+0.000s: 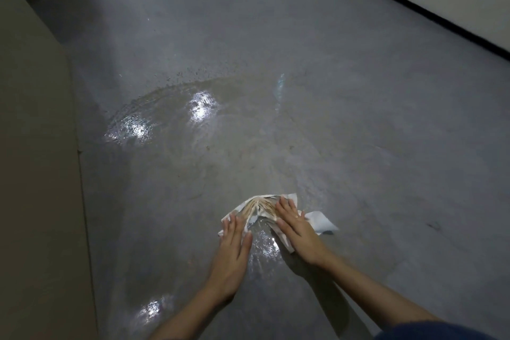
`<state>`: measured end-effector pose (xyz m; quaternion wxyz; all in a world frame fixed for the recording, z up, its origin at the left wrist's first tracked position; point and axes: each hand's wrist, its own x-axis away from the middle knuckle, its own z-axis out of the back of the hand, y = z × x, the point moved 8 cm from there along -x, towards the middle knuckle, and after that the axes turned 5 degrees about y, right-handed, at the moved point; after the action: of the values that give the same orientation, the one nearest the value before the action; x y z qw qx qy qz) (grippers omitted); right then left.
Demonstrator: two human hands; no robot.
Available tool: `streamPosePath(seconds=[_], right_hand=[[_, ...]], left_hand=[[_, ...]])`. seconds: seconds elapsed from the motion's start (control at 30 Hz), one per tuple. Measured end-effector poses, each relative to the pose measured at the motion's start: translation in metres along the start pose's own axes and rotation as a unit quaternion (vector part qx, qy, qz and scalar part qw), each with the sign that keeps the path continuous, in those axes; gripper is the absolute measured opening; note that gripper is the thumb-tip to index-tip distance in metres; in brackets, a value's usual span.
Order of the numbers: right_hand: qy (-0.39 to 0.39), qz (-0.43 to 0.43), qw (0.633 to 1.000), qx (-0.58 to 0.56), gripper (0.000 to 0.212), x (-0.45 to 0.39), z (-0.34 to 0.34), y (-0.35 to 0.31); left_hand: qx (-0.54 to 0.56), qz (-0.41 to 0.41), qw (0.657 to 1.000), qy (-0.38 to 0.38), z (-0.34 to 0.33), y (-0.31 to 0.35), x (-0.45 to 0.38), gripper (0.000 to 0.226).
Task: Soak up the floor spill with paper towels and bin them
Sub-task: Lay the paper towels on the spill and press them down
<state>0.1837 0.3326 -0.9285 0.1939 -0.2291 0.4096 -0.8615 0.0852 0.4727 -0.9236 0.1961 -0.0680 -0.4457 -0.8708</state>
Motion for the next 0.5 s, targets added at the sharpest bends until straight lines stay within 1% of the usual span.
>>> streamPosePath(seconds=[0.07, 0.1, 0.13, 0.17, 0.23, 0.27, 0.3, 0.33, 0.4, 0.43, 0.47, 0.5], right_hand=[[0.015, -0.008, 0.996, -0.084, 0.045, 0.008, 0.009, -0.006], [0.045, 0.004, 0.996, -0.082, 0.038, 0.012, 0.019, -0.008], [0.089, 0.024, 0.995, -0.047, 0.034, 0.017, 0.032, -0.011], [0.146, 0.052, 0.988, 0.004, 0.033, 0.024, 0.047, -0.016], [0.255, 0.095, 0.958, 0.093, 0.038, 0.04, 0.069, -0.026], [0.289, 0.086, 0.947, 0.113, 0.037, 0.047, 0.073, -0.027], [0.3, 0.054, 0.945, 0.119, 0.039, 0.053, 0.071, -0.024], [0.28, 0.008, 0.953, 0.118, 0.048, 0.056, 0.063, -0.019], [0.19, -0.081, 0.972, 0.115, 0.07, 0.061, 0.031, -0.006], [0.15, -0.109, 0.975, 0.119, 0.078, 0.063, 0.015, 0.0], [0.127, -0.122, 0.977, 0.12, 0.086, 0.063, 0.002, 0.003], [0.116, -0.126, 0.978, 0.117, 0.093, 0.06, -0.007, 0.005]], left_hand=[[0.046, 0.023, 0.999, -0.011, -0.004, 0.002, 0.003, 0.104], [0.067, 0.033, 0.997, -0.013, -0.004, 0.002, 0.004, 0.108], [0.084, 0.039, 0.996, -0.008, -0.001, 0.004, 0.004, 0.106], [0.099, 0.043, 0.994, 0.008, 0.005, 0.008, 0.005, 0.097], [0.121, 0.051, 0.989, 0.071, 0.022, 0.014, 0.009, 0.075], [0.123, 0.058, 0.985, 0.106, 0.03, 0.014, 0.012, 0.07], [0.129, 0.069, 0.98, 0.135, 0.035, 0.011, 0.014, 0.069], [0.145, 0.082, 0.974, 0.154, 0.039, 0.007, 0.015, 0.071], [0.184, 0.098, 0.965, 0.159, 0.039, -0.001, 0.017, 0.082], [0.212, 0.111, 0.961, 0.138, 0.035, -0.006, 0.015, 0.088], [0.247, 0.129, 0.955, 0.103, 0.03, -0.009, 0.014, 0.088], [0.286, 0.149, 0.945, 0.063, 0.023, -0.011, 0.013, 0.084]])
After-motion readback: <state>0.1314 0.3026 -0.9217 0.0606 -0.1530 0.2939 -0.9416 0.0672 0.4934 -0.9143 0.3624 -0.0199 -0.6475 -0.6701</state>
